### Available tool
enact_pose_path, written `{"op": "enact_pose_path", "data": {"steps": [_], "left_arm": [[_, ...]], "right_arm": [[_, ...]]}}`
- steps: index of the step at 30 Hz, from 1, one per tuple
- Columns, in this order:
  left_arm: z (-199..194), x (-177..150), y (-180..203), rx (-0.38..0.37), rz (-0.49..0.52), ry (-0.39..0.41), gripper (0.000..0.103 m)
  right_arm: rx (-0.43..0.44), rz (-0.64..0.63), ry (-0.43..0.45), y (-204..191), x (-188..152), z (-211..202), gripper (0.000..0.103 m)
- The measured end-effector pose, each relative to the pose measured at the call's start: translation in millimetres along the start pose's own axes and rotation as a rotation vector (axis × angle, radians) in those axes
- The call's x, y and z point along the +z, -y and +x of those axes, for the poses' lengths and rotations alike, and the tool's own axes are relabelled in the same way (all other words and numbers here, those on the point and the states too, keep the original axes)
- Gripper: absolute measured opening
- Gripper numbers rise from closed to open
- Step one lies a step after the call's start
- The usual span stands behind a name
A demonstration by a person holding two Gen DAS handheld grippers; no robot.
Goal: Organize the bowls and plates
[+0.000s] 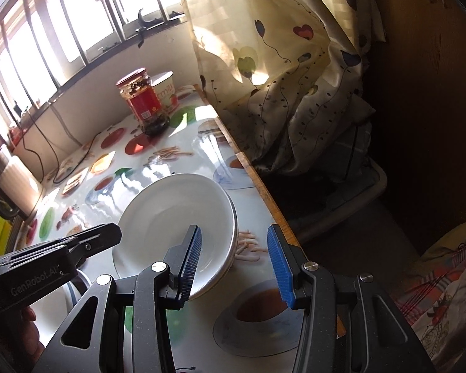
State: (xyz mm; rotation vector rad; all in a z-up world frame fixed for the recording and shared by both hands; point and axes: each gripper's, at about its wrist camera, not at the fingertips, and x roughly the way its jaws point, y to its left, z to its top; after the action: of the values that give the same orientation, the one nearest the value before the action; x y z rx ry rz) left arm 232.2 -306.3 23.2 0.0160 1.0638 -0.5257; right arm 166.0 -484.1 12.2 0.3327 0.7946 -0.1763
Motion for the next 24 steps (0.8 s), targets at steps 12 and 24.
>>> {"op": "enact_pose_path", "data": {"steps": [12,24], "left_arm": [[9,-1,4,-0.002,-0.002,-0.019,0.013],[12,-2,3,-0.004,-0.009,-0.021,0.010]], "right_arm": [[-0.002,-0.026,-0.009,-3,4,8,0.026],[-0.002,-0.044,-0.013,-5,4,12,0.011]]}}
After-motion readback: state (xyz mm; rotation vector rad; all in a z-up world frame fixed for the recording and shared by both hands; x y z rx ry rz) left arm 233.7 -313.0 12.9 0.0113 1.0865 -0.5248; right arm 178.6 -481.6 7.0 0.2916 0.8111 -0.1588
